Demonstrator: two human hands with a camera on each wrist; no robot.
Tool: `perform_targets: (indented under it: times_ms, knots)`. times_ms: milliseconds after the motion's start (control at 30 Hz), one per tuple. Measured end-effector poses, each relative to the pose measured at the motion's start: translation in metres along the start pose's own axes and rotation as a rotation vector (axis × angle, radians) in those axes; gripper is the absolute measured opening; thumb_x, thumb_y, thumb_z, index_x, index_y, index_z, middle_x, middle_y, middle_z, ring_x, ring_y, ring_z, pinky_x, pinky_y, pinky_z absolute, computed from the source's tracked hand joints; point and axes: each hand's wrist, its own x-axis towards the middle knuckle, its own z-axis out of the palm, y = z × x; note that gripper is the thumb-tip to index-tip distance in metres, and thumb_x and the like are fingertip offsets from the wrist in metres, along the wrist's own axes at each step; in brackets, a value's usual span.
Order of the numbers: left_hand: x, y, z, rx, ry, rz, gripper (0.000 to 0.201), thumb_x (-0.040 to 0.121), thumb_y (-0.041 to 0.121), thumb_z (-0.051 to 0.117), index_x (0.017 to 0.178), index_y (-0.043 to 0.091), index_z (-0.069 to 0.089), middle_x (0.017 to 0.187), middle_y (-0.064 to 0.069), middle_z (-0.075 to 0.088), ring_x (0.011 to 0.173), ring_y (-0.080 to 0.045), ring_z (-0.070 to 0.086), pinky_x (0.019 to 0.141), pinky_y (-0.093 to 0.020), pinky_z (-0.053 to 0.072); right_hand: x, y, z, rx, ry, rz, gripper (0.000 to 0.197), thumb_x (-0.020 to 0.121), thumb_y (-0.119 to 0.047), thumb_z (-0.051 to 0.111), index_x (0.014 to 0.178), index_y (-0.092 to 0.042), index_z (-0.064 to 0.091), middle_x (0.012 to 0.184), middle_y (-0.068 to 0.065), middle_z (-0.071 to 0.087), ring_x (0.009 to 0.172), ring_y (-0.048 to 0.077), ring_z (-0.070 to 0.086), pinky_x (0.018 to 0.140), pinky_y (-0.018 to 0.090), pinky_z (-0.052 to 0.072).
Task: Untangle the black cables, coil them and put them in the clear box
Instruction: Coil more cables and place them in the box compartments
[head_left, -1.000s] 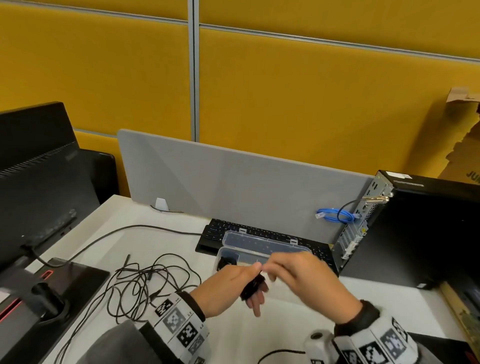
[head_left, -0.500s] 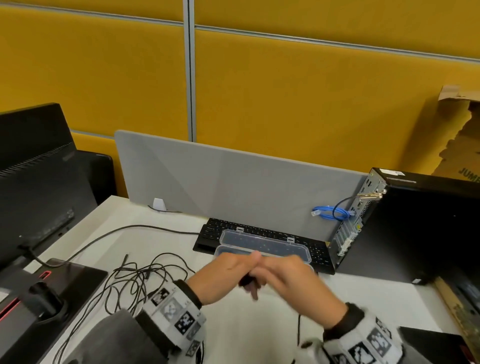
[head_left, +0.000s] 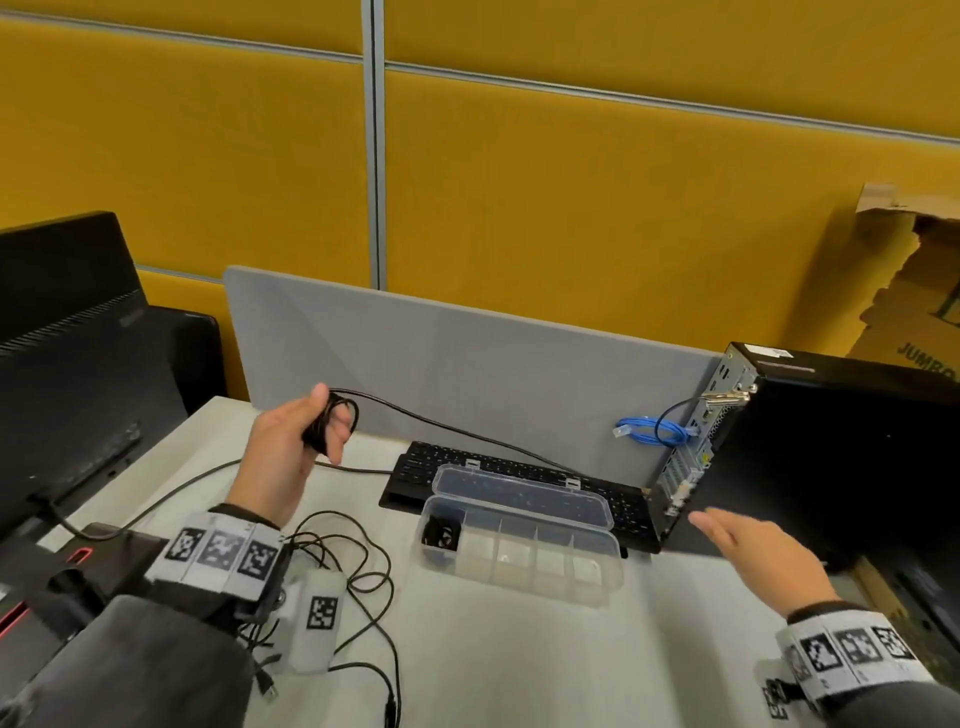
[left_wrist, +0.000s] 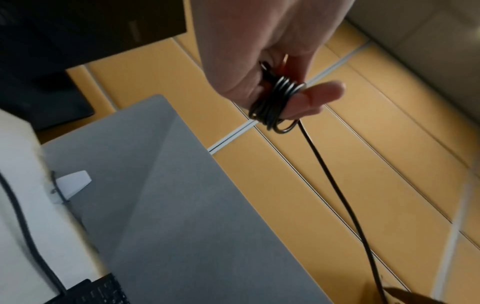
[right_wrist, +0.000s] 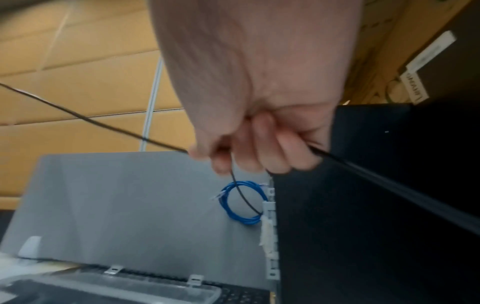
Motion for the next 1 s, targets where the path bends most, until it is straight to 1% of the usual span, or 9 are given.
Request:
perform_targets:
  times_ms: [100,233,300,367,433,533,633,800,1000]
  knots:
    - [-0.009,0.001,0.018,0.158,-0.109,-0.058,0.051,0.098,0.022,0.039,0.054,0.005,0.059,0.056,-0.010,0.057,0.055,-0.015,0.054,0.069,-0.026,0.045,-0.003,-0.020,0.008,-0.119,-0.097,-0.040,0.102,0.059,-0.086,-0.014,0.122,-0.033,0.047,0.108,-0.003,0.060,0.102,0.017,0.056,0.086,0.030,0.047]
    - [-0.027,-0.006,0.052,0.323,-0.327,-0.140,0.045,0.094,0.028,0.042,0.062,0.005,0.064,0.043,-0.005,0.055,0.045,-0.017,0.051,0.057,-0.022,0.044,-0.020,-0.100,0.006,0.156,-0.107,-0.312,0.072,0.081,-0.067,0.028,0.146,-0.038,0.015,0.136,-0.009,0.040,0.129,0.012,0.035,0.107,0.036,0.033]
    - [-0.039,-0.007,0.069,0.255,-0.401,-0.192,0.042,0.089,0.032,0.044,0.065,0.003,0.063,0.042,-0.006,0.054,0.043,-0.016,0.049,0.055,-0.021,0.043,-0.035,-0.140,0.002,0.435,-0.133,-0.492,0.049,0.088,-0.057,0.035,0.134,-0.043,0.035,0.130,-0.016,0.045,0.122,0.000,0.040,0.106,0.030,0.035]
    - [-0.048,-0.006,0.082,0.054,-0.392,-0.269,0.042,0.088,0.030,0.044,0.063,0.003,0.064,0.044,-0.007,0.053,0.040,-0.013,0.048,0.050,-0.018,0.044,-0.046,-0.166,0.002,0.709,-0.087,-0.563,0.019,0.096,-0.038,0.038,0.097,-0.035,0.057,0.093,-0.015,0.064,0.089,-0.004,0.057,0.087,0.023,0.045]
    - [-0.053,-0.002,0.090,-0.233,-0.347,-0.374,0.046,0.092,0.025,0.041,0.062,0.003,0.070,0.053,-0.008,0.059,0.041,-0.011,0.053,0.047,-0.016,0.047,-0.052,-0.181,0.006,0.905,-0.098,-0.481,0.028,0.100,-0.026,0.038,0.077,-0.024,0.053,0.056,-0.009,0.052,0.055,0.003,0.052,0.064,0.028,0.050]
    - [-0.054,-0.005,0.093,-0.447,-0.355,-0.379,0.048,0.096,0.026,0.033,0.090,-0.006,0.069,0.078,-0.015,0.071,0.069,-0.016,0.070,0.063,-0.021,0.056,-0.062,-0.191,0.007,0.619,-0.285,-0.559,0.028,0.101,-0.024,0.035,0.079,-0.025,0.052,0.068,-0.010,0.050,0.062,0.001,0.046,0.065,0.025,0.040]
    - [-0.049,-0.015,0.086,-0.155,-0.336,-0.261,0.057,0.092,0.044,0.025,0.105,0.002,0.063,0.101,-0.014,0.072,0.095,-0.016,0.068,0.083,-0.021,0.053,-0.074,-0.191,0.001,0.404,-0.502,-0.699,0.026,0.100,-0.031,0.034,0.091,-0.024,0.058,0.086,-0.010,0.055,0.078,0.002,0.050,0.071,0.015,0.038]
    - [-0.052,-0.032,0.064,0.484,-0.575,-0.256,0.074,0.087,0.070,0.021,0.101,0.017,0.070,0.091,0.007,0.074,0.090,-0.002,0.065,0.085,-0.023,0.043,-0.057,-0.172,-0.028,0.448,-0.167,-0.648,0.027,0.099,-0.032,0.039,0.073,-0.036,0.047,0.068,-0.006,0.056,0.059,0.001,0.046,0.062,0.020,0.039]
    - [-0.067,-0.017,0.077,0.218,-0.895,-0.354,0.046,0.093,0.040,0.031,0.090,0.010,0.067,0.072,-0.004,0.069,0.062,-0.015,0.059,0.047,-0.017,0.031,-0.031,-0.168,-0.004,0.755,0.038,-0.580,0.027,0.097,-0.032,0.044,0.072,-0.025,0.054,0.070,-0.007,0.056,0.063,0.007,0.050,0.064,0.021,0.040]
